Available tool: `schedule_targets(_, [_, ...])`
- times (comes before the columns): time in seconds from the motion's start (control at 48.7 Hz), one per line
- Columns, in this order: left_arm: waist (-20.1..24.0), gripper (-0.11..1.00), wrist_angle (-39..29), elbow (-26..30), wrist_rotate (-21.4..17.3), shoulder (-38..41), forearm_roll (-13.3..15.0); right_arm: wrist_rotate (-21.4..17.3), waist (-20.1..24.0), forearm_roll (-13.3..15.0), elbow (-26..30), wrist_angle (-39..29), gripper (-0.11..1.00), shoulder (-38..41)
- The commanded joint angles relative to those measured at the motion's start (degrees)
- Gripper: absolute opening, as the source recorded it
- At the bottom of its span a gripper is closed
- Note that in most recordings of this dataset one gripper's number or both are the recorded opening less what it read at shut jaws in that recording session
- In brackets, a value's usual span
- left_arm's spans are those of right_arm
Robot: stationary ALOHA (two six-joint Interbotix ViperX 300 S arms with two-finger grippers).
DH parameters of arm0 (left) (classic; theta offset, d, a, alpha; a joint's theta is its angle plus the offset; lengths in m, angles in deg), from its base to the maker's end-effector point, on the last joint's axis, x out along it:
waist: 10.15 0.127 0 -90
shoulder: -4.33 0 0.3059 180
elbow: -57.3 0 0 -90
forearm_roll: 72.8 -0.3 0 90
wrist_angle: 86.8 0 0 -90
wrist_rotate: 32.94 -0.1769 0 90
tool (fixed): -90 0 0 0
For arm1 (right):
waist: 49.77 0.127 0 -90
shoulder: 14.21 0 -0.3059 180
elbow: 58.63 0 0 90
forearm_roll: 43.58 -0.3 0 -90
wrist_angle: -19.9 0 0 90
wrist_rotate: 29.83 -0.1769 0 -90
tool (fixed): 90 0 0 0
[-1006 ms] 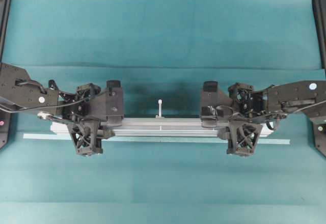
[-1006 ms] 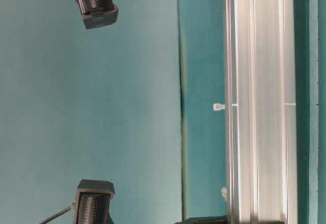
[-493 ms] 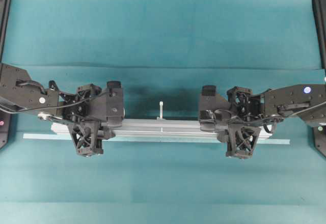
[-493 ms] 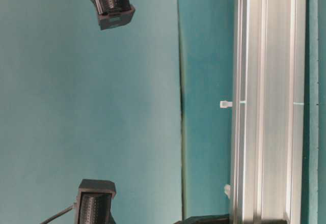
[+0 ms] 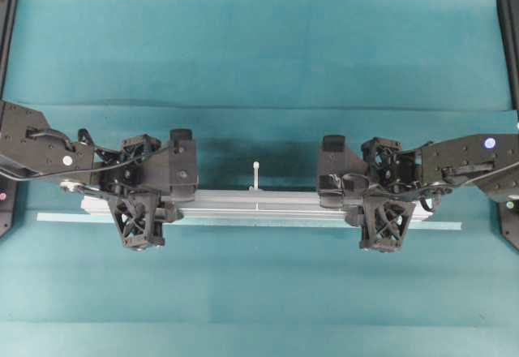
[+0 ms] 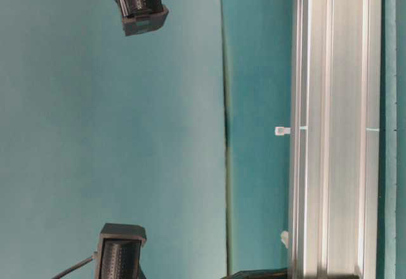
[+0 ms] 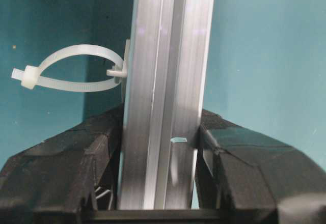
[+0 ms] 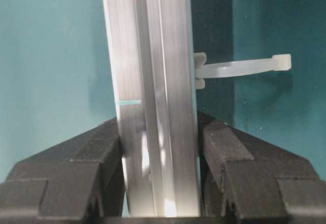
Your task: Lift the large metal rail with both hands.
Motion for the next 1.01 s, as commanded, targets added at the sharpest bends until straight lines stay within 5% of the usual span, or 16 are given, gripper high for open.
schedule_targets(0.0, [0.18, 0.36, 0.35, -0.09, 1.41, -0.44, 0.26, -0.18, -0.44, 0.09, -0.53, -0.26, 0.38, 0.88])
schedule_targets(0.985, [0.44, 0.36, 6.77, -2.72, -1.14, 0.44, 0.26, -4.57, -0.88, 0.09, -0.70, 1.49, 0.38, 1.41])
